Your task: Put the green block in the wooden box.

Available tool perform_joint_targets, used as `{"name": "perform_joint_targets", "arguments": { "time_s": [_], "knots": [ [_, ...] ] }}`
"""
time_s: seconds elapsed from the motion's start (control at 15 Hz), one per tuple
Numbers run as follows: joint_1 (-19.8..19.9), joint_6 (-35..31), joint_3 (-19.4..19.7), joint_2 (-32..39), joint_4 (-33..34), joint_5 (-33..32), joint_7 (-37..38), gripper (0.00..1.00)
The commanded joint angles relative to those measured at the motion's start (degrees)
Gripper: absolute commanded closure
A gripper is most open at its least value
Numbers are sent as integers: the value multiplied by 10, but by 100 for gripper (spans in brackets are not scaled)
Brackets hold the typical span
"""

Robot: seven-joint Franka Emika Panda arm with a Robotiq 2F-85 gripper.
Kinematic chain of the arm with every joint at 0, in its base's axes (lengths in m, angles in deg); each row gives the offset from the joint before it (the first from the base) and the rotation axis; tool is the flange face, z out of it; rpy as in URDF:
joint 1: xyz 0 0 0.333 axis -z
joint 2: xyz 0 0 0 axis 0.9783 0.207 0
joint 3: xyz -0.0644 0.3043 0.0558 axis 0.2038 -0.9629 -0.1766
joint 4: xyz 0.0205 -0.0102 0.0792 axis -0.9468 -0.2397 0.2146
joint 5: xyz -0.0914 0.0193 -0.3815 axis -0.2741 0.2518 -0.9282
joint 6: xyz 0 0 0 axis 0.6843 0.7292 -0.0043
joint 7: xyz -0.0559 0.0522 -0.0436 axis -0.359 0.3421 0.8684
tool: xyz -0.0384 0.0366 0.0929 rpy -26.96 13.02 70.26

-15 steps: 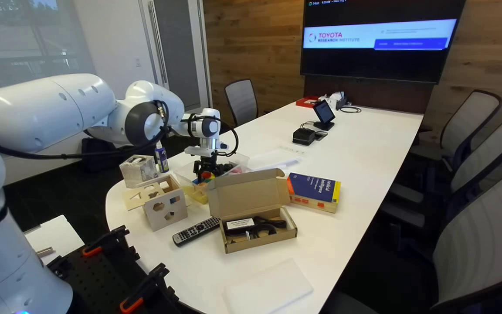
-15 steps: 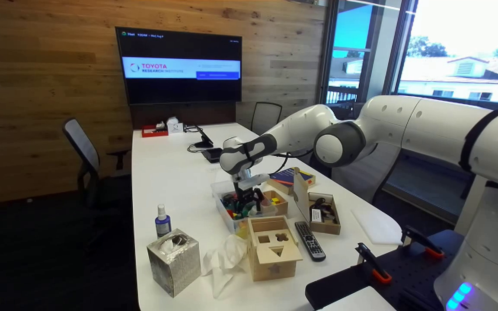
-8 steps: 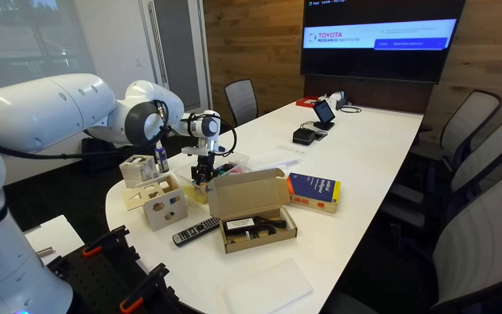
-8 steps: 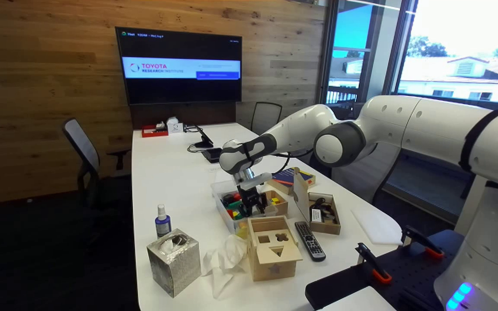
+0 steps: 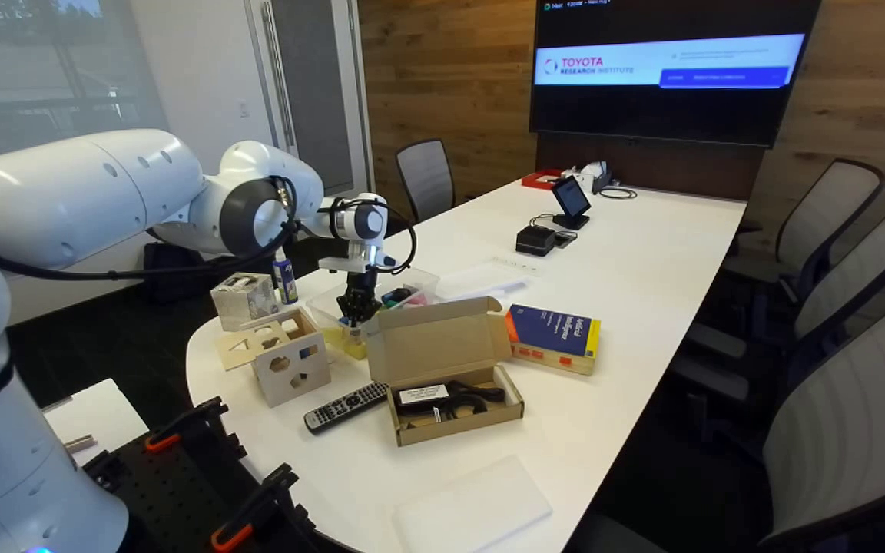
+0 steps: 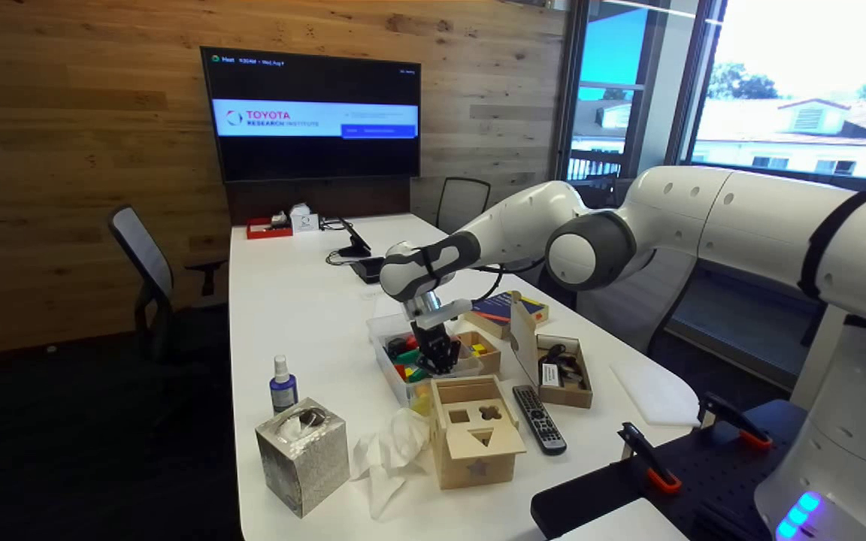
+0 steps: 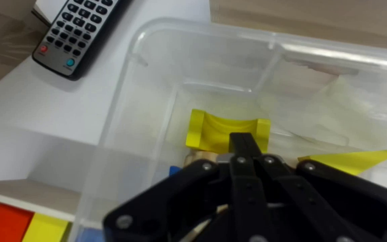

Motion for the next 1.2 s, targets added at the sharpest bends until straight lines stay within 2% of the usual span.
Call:
{"name": "perform_joint_targets", "arguments": {
  "time_s": [0.0,0.33,0.53,0.6,0.73,1.13],
  "knots": [
    [1,10,-5,0,37,8,6,100],
    [0,8,-4,-3,75,8,9,100],
    [1,-15,-5,-3,78,11,8,100],
    [2,-26,-6,-3,76,12,6,74],
    [3,-49,-8,-3,67,14,4,66],
    [5,-118,-10,1,42,30,18,22]
  ]
}}
